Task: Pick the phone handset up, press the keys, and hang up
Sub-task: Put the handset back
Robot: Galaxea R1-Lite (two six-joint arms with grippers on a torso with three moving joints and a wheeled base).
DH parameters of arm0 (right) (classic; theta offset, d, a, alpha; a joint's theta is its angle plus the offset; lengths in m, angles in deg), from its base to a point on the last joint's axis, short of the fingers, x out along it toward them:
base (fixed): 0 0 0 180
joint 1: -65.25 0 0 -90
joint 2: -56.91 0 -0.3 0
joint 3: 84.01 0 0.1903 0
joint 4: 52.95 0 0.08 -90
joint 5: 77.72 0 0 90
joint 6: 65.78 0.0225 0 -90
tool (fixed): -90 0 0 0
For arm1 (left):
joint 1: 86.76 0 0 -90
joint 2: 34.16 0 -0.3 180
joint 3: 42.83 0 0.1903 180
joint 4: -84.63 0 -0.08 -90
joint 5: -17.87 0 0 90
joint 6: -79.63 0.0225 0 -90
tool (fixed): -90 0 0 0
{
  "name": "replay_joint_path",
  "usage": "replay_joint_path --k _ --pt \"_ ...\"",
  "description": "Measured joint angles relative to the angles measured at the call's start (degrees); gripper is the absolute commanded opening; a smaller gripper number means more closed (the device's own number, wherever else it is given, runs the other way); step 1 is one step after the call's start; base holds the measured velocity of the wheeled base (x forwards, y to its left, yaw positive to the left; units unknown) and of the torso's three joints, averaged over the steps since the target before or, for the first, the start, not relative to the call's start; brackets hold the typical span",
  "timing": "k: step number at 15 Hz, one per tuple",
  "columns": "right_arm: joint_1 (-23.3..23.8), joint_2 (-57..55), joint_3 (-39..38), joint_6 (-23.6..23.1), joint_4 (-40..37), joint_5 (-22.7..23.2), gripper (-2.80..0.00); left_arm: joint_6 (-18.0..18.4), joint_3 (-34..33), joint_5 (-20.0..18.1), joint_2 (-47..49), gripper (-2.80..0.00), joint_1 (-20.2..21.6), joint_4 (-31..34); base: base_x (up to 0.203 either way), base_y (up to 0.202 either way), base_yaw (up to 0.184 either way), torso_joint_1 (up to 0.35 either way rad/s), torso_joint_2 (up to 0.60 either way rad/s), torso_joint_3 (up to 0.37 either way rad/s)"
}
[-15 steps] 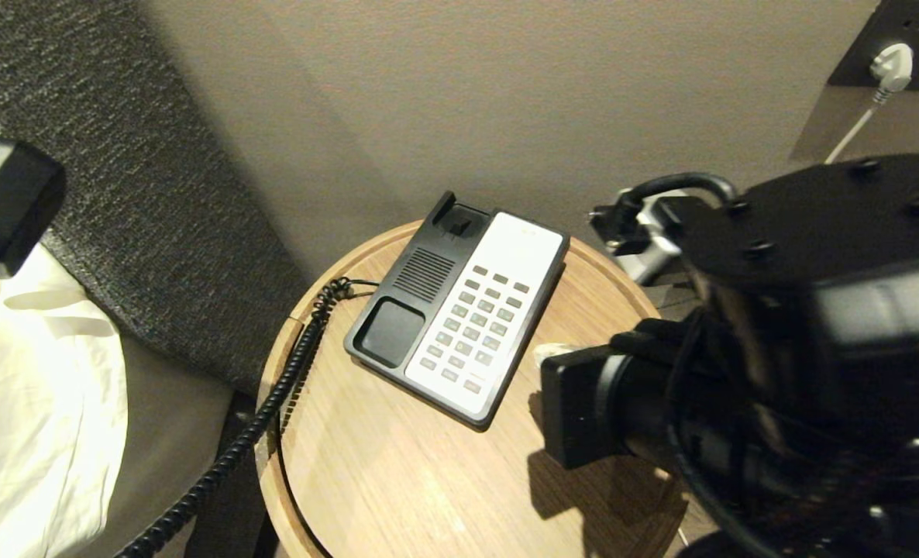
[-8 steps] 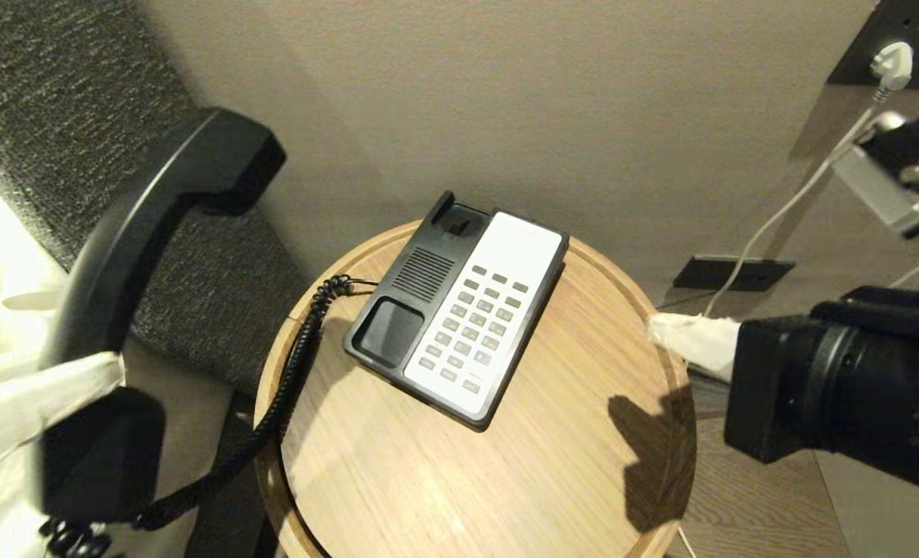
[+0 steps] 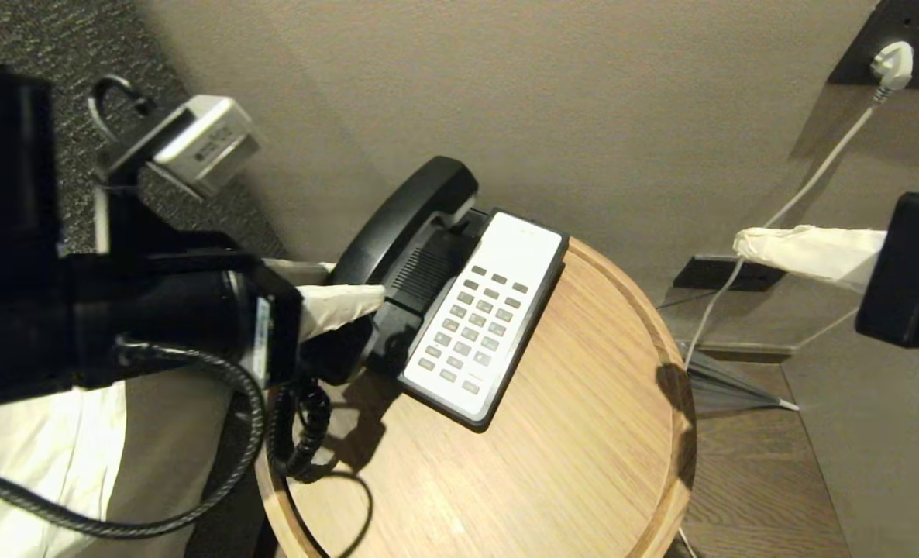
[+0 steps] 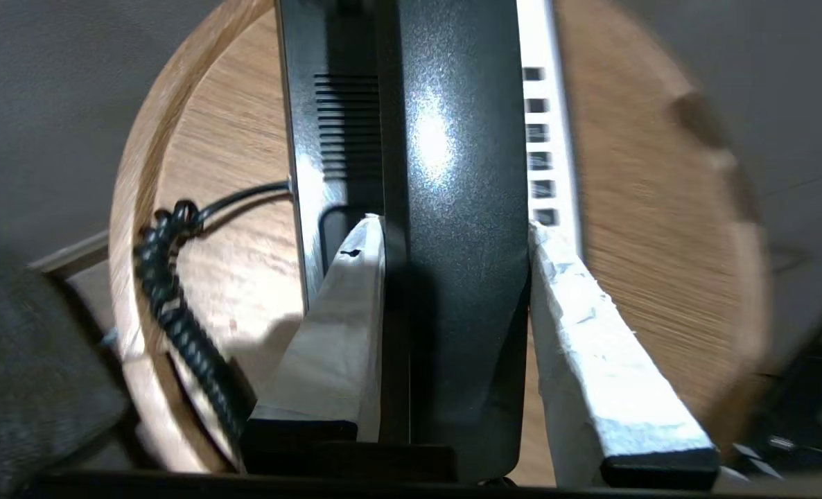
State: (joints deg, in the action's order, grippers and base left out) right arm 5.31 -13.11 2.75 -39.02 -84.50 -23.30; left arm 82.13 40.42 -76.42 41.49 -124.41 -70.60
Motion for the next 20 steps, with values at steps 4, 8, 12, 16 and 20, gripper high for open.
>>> replay_joint_path --k 4,8,12,16,20 --pt "0.3 2.1 -0.5 0.1 -0.7 0.0 -2.80 0.1 7.1 4.7 8.2 -2.80 -0.2 -1.2 0.000 0.000 0.000 0.000 0.00 0.000" --pt "0.3 3.2 -0.5 0.1 -1.3 0.0 -2.80 0.4 9.6 6.9 12.1 -2.80 0.2 -0.8 0.000 0.000 0.000 0.000 0.00 0.000" --pt "0.3 3.4 -0.2 0.1 -1.3 0.0 -2.80 0.4 9.0 7.1 12.8 -2.80 0.0 -0.7 0.000 0.000 0.000 0.000 0.00 0.000" --pt "0.3 3.4 -0.2 0.2 -1.2 0.0 -2.80 0.1 7.7 7.1 12.2 -2.80 -0.4 -0.9 0.000 0.000 0.000 0.000 0.00 0.000" --pt "0.3 3.4 -0.1 0.2 -1.2 0.0 -2.80 0.1 6.5 7.6 10.8 -2.80 -1.7 -0.5 0.000 0.000 0.000 0.000 0.00 0.000"
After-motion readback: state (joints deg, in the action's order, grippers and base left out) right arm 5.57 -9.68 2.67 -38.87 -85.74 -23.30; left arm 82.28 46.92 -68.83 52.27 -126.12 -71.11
